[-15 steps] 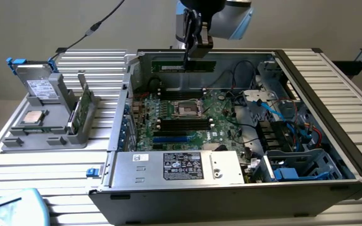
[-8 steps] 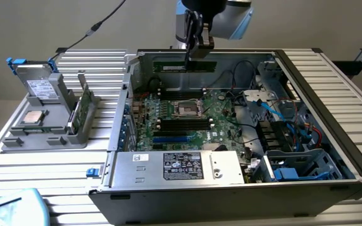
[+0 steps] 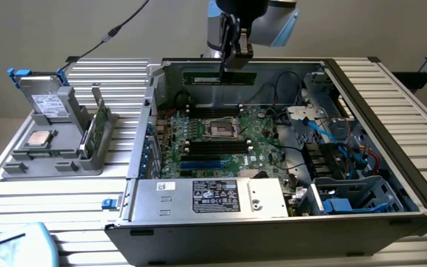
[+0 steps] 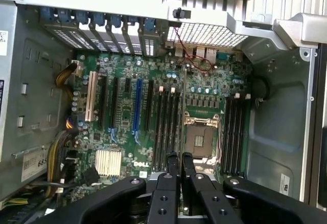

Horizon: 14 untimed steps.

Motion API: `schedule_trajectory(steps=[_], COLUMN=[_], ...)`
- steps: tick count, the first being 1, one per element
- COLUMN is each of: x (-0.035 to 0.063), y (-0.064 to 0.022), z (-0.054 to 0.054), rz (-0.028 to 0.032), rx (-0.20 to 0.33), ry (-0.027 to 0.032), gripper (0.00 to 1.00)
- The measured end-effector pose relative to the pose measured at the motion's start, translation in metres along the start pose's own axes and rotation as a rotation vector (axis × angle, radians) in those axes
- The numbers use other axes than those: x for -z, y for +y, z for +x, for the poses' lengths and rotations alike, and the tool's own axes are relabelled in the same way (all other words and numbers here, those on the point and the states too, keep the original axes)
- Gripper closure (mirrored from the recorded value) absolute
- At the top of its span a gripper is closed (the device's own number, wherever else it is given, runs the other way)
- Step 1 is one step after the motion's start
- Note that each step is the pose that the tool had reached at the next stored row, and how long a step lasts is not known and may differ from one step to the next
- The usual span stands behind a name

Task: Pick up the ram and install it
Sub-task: 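Pick up the ram and move it above insertion slot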

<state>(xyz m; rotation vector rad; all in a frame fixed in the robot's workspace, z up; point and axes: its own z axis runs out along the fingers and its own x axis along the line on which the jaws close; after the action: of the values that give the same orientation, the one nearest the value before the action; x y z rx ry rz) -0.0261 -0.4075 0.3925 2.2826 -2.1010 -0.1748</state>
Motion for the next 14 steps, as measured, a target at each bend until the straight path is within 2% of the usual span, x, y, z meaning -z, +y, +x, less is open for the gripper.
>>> schedule_trajectory(steps=[14], x=[-0.0040], y=[-0.0057], z=[-0.0089], rz=[0.0010], rx=[-0.017], ry=[-0.0016], gripper=[0.86])
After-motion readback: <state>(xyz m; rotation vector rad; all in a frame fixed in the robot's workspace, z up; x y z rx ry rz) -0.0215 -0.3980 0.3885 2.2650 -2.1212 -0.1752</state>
